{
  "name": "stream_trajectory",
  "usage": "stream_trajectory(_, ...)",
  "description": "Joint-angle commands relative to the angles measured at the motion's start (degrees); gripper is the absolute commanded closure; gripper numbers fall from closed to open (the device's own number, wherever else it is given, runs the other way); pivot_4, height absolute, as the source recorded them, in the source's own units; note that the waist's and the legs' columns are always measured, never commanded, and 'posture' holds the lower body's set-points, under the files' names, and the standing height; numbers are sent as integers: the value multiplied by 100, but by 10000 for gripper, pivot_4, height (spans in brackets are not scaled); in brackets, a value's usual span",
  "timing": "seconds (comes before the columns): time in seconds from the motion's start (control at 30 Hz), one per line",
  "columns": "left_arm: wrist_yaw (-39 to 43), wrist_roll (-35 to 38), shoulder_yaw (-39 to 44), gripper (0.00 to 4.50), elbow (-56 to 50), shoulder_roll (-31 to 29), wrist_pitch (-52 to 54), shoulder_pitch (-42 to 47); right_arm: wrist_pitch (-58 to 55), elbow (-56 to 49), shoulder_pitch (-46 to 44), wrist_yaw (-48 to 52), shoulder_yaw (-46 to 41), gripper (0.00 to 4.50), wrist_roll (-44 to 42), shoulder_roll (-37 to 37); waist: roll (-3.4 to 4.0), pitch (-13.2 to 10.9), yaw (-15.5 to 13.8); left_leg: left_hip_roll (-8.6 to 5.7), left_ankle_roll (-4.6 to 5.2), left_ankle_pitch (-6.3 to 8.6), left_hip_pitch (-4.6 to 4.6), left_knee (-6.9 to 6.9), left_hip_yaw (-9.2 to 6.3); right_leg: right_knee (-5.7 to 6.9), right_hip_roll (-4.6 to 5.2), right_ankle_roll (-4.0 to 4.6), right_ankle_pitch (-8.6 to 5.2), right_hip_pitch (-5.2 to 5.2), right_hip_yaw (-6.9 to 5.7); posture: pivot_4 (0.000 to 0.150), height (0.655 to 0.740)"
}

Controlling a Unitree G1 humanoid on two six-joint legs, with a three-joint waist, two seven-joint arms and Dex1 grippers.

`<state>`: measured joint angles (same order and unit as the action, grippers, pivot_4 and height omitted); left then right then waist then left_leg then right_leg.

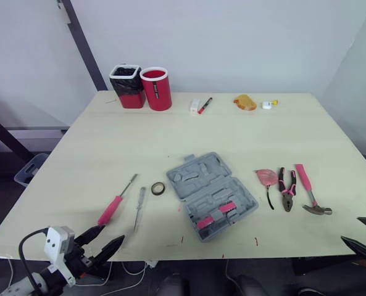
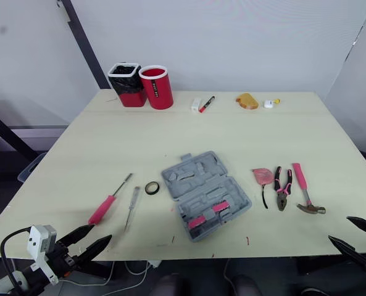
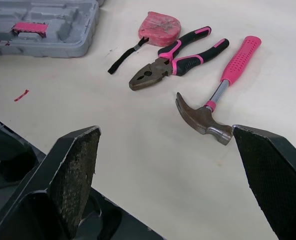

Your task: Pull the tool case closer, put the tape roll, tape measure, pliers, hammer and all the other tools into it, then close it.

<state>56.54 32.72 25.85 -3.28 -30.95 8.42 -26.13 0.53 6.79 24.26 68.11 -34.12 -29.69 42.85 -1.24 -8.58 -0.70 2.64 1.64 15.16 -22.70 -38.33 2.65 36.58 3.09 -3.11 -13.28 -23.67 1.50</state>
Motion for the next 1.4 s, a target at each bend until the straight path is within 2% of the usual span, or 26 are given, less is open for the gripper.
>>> stream_trajectory(0.03,46,108,61,1144,-262,-114,-3,118,-43,-354,-63,-146,-107,697,-97,13,1,0,-1,0,0,0,0,0,0,0,0,0,0,0,0,1500,7400)
stream_trajectory(0.2,-49,408,-262,1144,-1310,-424,617,630,-805,-1385,-693,-912,354,697,-174,-31,7,1,-1,6,-1,0,-1,-4,-1,4,-1,2,2,0,-3,1500,7400)
stream_trajectory(0.33,-159,106,-628,1144,-1663,-722,813,984,-1542,-1824,-1719,-1411,967,697,-119,144,15,3,65,3,0,-1,0,-2,16,5,-4,25,17,0,5,1500,7400)
stream_trajectory(0.47,-477,-195,-905,1144,-1738,-1034,1221,1390,-2249,-1693,-2940,-1563,1723,697,63,405,15,-5,98,-20,1,-1,-6,5,6,4,-13,28,17,-1,-1,1500,7400)
stream_trajectory(0.53,-354,-99,-1084,1144,-1606,-1190,1480,1767,-2412,-1255,-3791,-1472,2282,697,316,394,10,-8,113,-22,2,-2,-5,4,6,6,-15,28,17,0,-3,1500,7400)
stream_trajectory(0.63,-65,-236,-1540,1144,-1242,-1408,1666,2330,-2355,30,-5291,-1196,3338,697,1020,131,5,-11,142,-22,3,-3,0,-4,9,11,-20,28,19,4,-5,1500,7400)
stream_trajectory(0.7,3,-343,-1779,0,-917,-1445,1792,2666,-2077,986,-6038,-997,3875,5691,1516,-77,2,-10,149,-24,3,-3,-3,-4,13,12,-21,29,19,3,-6,1500,7400)
stream_trajectory(0.73,125,-418,-1939,5772,-741,-1467,1775,2861,-1779,1554,-6459,-837,4225,7766,1860,-214,2,-12,144,-26,3,-3,-4,-1,17,11,-22,30,19,4,-6,1500,7400)
stream_trajectory(0.77,220,-490,-2079,8655,-577,-1474,1757,3037,-1471,2107,-6844,-723,4517,12628,2174,-360,2,-12,150,-28,3,-3,-14,3,17,10,-22,30,19,0,-7,1500,7400)
stream_trajectory(0.8,316,-600,-2220,11137,-439,-1488,1692,3173,-1192,2626,-7185,-583,4765,15573,2427,-512,5,-20,150,-29,3,-3,-10,2,20,12,-23,29,19,1,-7,1500,7400)
stream_trajectory(0.83,382,-683,-2322,17217,-322,-1495,1640,3275,-967,3053,-7449,-466,4942,21280,2620,-639,4,-21,152,-28,2,-3,-20,5,17,9,-24,29,19,-4,-10,1500,7400)
stream_trajectory(0.87,414,-743,-2399,19351,-219,-1478,1607,3348,-726,3446,-7670,-399,5101,23516,2813,-763,6,-22,158,-28,2,-3,-22,6,17,9,-24,28,20,-6,-12,1500,7400)
stream_trajectory(1.0,498,-1013,-2654,37767,45,-1424,1448,3486,149,4815,-8347,-337,5495,42488,3448,-1232,5,-23,152,-28,2,-3,-25,14,18,2,-23,7,32,-8,-14,1500,7400)
stream_trajectory(1.03,451,-1075,-2707,41490,79,-1389,1470,3515,330,5079,-8469,-381,5568,45000,3594,-1337,5,-23,152,-28,2,-3,-25,14,19,-1,-22,6,32,-7,-15,1500,7400)
stream_trajectory(1.07,420,-1123,-2742,44725,105,-1361,1489,3540,479,5294,-8564,-414,5607,45000,3707,-1413,5,-23,151,-28,1,-3,-27,14,20,-2,-20,6,32,-7,-14,1500,7400)
stream_trajectory(1.2,150,-1340,-2863,44725,103,-1170,1601,3559,947,5975,-8792,-662,5785,45000,4194,-1713,5,-24,160,-28,1,-3,-22,12,20,11,-19,6,33,-6,-13,1500,7400)
stream_trajectory(1.4,-269,-1588,-3082,44725,-33,-847,1801,3521,1299,6443,-8918,-993,5930,45000,4729,-2061,7,-24,177,-28,-1,-5,-14,6,15,28,-21,8,34,-5,-13,1500,7400)
